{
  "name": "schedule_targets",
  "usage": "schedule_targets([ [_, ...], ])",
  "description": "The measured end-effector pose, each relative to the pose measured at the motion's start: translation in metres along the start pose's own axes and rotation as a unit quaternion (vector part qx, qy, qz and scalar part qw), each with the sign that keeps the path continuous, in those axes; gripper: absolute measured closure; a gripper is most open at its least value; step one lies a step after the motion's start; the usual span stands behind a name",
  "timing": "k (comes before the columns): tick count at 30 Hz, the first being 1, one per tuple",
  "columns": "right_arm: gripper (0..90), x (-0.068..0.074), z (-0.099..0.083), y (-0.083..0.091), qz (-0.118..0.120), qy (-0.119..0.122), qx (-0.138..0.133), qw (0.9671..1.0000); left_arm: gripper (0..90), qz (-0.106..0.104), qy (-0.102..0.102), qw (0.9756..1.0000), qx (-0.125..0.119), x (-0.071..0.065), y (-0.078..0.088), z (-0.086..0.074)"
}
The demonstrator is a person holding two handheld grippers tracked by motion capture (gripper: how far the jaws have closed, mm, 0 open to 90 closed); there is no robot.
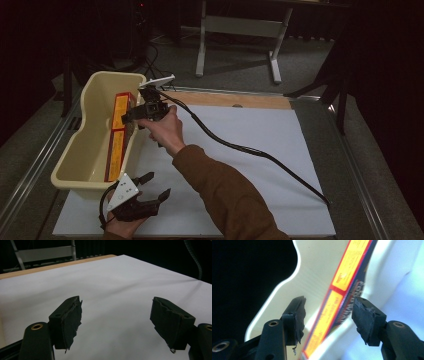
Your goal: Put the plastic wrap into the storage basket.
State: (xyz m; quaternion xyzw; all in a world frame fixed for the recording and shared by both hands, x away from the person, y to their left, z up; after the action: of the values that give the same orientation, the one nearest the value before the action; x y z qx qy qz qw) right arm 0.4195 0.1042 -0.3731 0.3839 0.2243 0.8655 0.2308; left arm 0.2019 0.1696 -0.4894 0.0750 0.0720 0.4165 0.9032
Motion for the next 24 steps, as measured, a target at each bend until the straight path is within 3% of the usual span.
schedule_targets([
  [2,43.7,0.002,-0.003,0.006,-0.014,0.045,-0.008,0.9989,24.9,0.001,0.001,1.0,0.0,0.0,0.0,0.0],
  [4,43.7,0.002,-0.006,0.01,-0.022,0.066,-0.013,0.9975,24.9,0.001,0.0,1.0,0.0,0.0,0.0,0.0],
  [5,43.7,0.002,-0.01,0.015,-0.034,0.106,-0.022,0.9935,24.9,0.002,-0.001,1.0,0.001,0.0,0.0,0.0],
  [6,43.7,0.002,-0.01,0.015,-0.034,0.106,-0.022,0.9935,24.9,0.002,-0.002,1.0,0.001,0.0,0.0,0.0],
  [8,43.5,0.001,-0.016,0.021,-0.054,0.159,-0.031,0.9853,24.9,0.003,0.0,1.0,0.001,0.0,0.0,0.0],
  [9,43.1,0.0,-0.018,0.023,-0.058,0.172,-0.033,0.9829,24.9,0.003,0.001,1.0,0.001,0.0,0.0,0.0],
  [11,42.0,-0.002,-0.026,0.03,-0.071,0.209,-0.043,0.9744,25.0,0.004,0.001,1.0,0.001,0.0,0.0,0.0],
  [14,40.9,-0.006,-0.039,0.043,-0.089,0.262,-0.052,0.9594,25.0,0.006,0.001,1.0,0.003,0.0,0.0,0.0],
  [15,40.7,-0.011,-0.049,0.055,-0.099,0.288,-0.062,0.9505,25.0,0.006,0.001,1.0,0.003,0.0,0.0,0.0],
  [16,40.7,-0.011,-0.049,0.055,-0.099,0.288,-0.062,0.9505,25.0,0.007,0.001,1.0,0.003,0.0,0.0,0.0],
  [17,40.5,-0.015,-0.054,0.061,-0.102,0.294,-0.067,0.9481,25.0,0.007,0.002,1.0,0.003,0.0,0.0,-0.001],
  [21,38.2,-0.036,-0.079,0.1,-0.111,0.294,-0.101,0.9441,25.1,0.009,0.001,0.9999,0.005,0.0,0.0,-0.001],
  [22,38.2,-0.036,-0.079,0.1,-0.111,0.294,-0.101,0.9441,25.1,0.009,0.002,0.9999,0.005,0.0,0.0,-0.001],
  [24,37.2,-0.048,-0.094,0.119,-0.122,0.298,-0.11,0.9403,25.1,0.011,0.002,0.9999,0.005,0.0,0.0,-0.001],
])
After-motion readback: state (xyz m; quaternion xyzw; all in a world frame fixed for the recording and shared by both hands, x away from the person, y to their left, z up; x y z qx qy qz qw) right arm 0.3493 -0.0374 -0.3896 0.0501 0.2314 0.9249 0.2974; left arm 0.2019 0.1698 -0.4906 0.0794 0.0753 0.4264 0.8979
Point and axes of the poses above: each handheld gripper's, and its own axes: y roughly backward along the jaws, z roughly out of its top, x roughly to its left, the point moved 1 cm from there along -y, roughly forward along the jaws, and after that the axes turned 8 degrees about -x, right-handed, at the moved point
